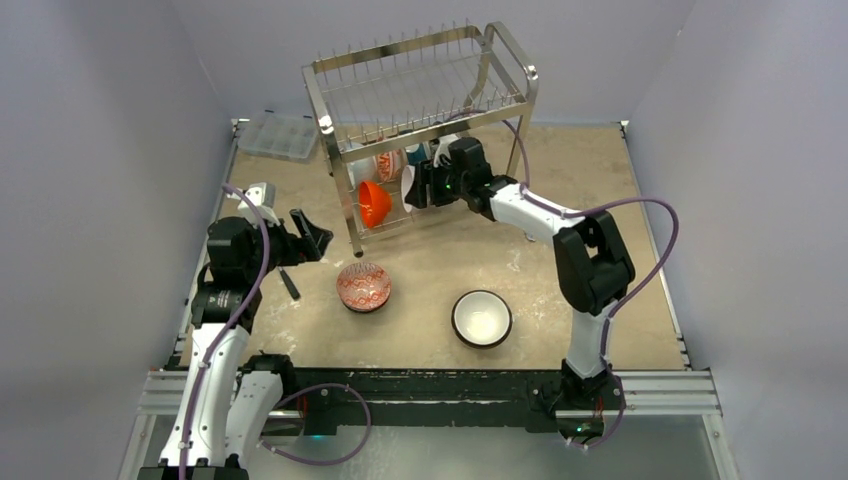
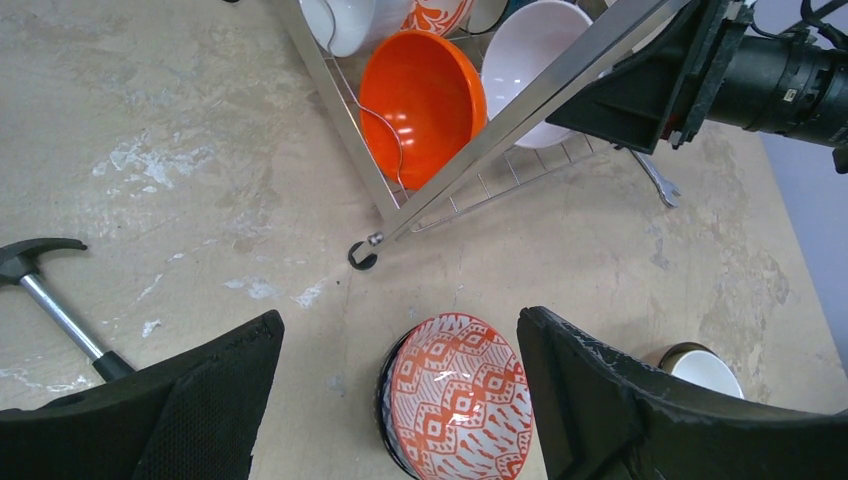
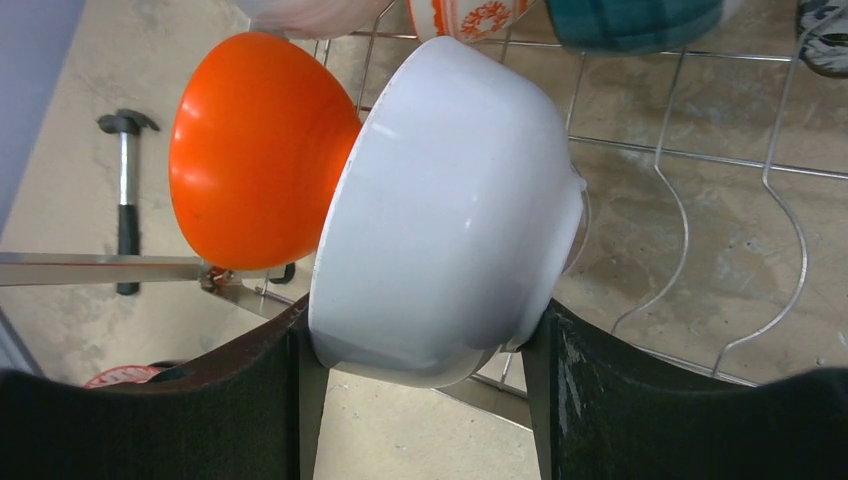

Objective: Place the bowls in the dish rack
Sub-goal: Place the bowl in the dish rack.

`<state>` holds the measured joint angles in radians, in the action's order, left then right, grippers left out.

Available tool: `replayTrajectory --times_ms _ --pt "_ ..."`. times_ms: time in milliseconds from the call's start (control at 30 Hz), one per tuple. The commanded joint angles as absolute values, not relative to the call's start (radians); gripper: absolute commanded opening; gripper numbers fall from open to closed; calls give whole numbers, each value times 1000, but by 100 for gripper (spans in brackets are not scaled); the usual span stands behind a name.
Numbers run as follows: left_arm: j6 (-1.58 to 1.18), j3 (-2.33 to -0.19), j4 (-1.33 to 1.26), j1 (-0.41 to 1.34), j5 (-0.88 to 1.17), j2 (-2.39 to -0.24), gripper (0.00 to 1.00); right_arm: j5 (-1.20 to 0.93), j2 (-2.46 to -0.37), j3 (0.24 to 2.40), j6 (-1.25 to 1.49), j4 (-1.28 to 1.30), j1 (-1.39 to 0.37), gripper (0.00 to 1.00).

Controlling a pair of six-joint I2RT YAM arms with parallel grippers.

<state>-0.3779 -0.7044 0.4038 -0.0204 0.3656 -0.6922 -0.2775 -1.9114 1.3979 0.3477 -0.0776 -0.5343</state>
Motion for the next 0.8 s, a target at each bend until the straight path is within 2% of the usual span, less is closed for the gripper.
replayTrajectory --times_ms 0,433,767 --pt "-362 -697 355 -28 389 -691 86 -180 -1935 1494 256 -10 -581 0" --pt "-364 -693 346 -28 409 -693 86 -4 -1978 1572 191 87 -627 0" --pt "-368 -690 341 -28 412 -701 86 3 -1989 1582 114 118 -636 0"
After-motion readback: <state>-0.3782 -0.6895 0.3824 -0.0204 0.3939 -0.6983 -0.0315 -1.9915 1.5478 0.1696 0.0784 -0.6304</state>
